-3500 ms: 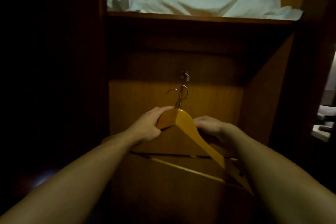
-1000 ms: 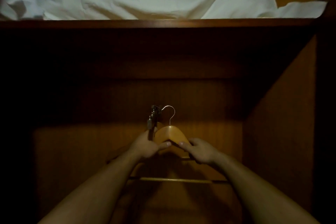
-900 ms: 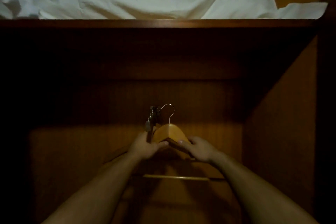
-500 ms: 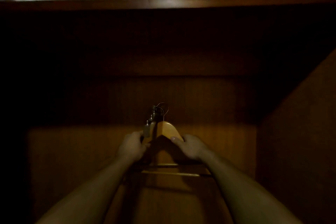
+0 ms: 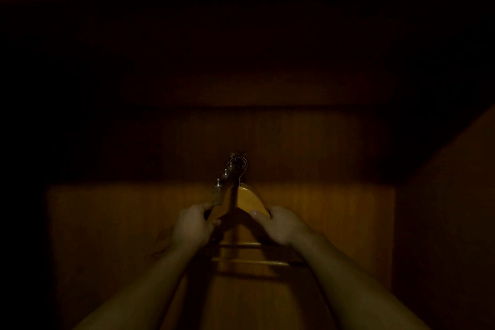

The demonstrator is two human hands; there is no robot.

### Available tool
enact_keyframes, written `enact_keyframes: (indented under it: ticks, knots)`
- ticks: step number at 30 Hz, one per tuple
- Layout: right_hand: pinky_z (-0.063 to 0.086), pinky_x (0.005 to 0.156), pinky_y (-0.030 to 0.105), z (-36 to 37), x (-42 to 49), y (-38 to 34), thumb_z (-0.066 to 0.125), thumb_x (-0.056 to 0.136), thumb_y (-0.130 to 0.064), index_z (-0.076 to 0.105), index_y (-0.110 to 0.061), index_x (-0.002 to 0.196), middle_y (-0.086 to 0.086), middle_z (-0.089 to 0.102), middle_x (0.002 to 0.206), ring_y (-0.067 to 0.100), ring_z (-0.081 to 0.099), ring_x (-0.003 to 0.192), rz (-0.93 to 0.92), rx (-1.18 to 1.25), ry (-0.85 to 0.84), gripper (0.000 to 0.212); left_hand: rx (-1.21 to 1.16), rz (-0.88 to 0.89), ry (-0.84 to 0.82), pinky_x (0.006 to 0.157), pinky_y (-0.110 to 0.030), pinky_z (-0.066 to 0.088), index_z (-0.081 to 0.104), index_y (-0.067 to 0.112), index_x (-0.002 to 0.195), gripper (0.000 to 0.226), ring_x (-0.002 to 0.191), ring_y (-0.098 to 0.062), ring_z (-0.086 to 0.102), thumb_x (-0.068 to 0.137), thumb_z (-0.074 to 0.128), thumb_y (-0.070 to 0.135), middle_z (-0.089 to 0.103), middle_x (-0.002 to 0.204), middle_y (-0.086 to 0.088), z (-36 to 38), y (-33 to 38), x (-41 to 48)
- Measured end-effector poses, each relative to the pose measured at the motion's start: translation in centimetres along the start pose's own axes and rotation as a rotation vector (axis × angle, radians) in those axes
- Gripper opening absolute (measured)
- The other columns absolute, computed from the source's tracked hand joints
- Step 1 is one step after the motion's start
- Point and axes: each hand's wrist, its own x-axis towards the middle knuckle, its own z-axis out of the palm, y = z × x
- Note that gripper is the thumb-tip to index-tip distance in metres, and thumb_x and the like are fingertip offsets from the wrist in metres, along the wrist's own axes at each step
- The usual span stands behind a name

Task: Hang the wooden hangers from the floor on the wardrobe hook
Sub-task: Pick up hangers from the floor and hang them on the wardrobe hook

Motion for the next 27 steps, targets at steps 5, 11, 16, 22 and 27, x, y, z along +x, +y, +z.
enact_keyframes:
  ticks: [5, 11, 16, 22, 27]
  knots:
    - [0.053, 0.083, 0.035, 0.4, -0.5, -0.6, 0.045, 0.098, -0.059, 0.052, -0.016, 0.131, 0.004, 0.064, 0.115, 0.022, 0.063, 0.100, 0.023, -0.121, 0.065, 0.054, 0.064, -0.001, -0.007, 0.069, -0.026, 0.052, 0.049, 0.031, 0.142, 0.053, 0.077, -0.008, 0.062, 0.092, 0.066, 0.022, 0.068, 0.116, -0.003, 0.2, -0.1, -0.4]
    - [0.054, 0.093, 0.041, 0.5, -1.9, -0.9, 0.057, 0.096, -0.043, 0.046, -0.018, 0.131, 0.004, 0.054, 0.125, 0.023, 0.058, 0.110, 0.032, -0.206, 0.142, 0.045, 0.196, 0.030, -0.035, 0.095, -0.036, 0.050, 0.036, 0.034, 0.149, 0.068, 0.122, -0.022, 0.053, 0.089, 0.067, 0.025, 0.050, 0.137, -0.003, -0.4, -0.6, -1.5]
    - [0.051, 0.099, 0.042, 0.2, -3.9, -1.7, 0.059, 0.095, -0.036, 0.041, -0.017, 0.137, 0.007, 0.049, 0.132, 0.027, 0.052, 0.120, 0.036, -0.233, 0.159, 0.049, 0.215, 0.009, -0.020, 0.100, -0.036, 0.047, 0.038, 0.030, 0.149, 0.067, 0.125, -0.025, 0.052, 0.089, 0.067, 0.031, 0.051, 0.140, -0.005, -2.0, -1.0, -2.7]
    - [0.048, 0.103, 0.044, 0.5, -6.6, -4.4, 0.060, 0.092, -0.034, 0.040, -0.017, 0.145, 0.010, 0.046, 0.141, 0.029, 0.048, 0.127, 0.027, -0.339, 0.031, 0.058, 0.313, 0.029, -0.021, 0.103, -0.040, 0.044, 0.036, 0.033, 0.149, 0.076, 0.129, -0.027, 0.044, 0.083, 0.064, 0.060, 0.047, 0.139, -0.004, -4.3, -1.5, -5.4]
    - [0.041, 0.110, 0.047, 2.7, -7.9, -6.9, 0.062, 0.091, -0.043, 0.041, -0.020, 0.145, 0.010, 0.043, 0.147, 0.032, 0.044, 0.133, -0.024, -0.339, -0.048, 0.063, 0.394, 0.004, -0.051, 0.100, -0.042, 0.045, 0.035, 0.035, 0.148, 0.080, 0.130, -0.026, 0.042, 0.080, 0.056, 0.072, 0.046, 0.140, -0.002, -6.3, -2.4, -8.7]
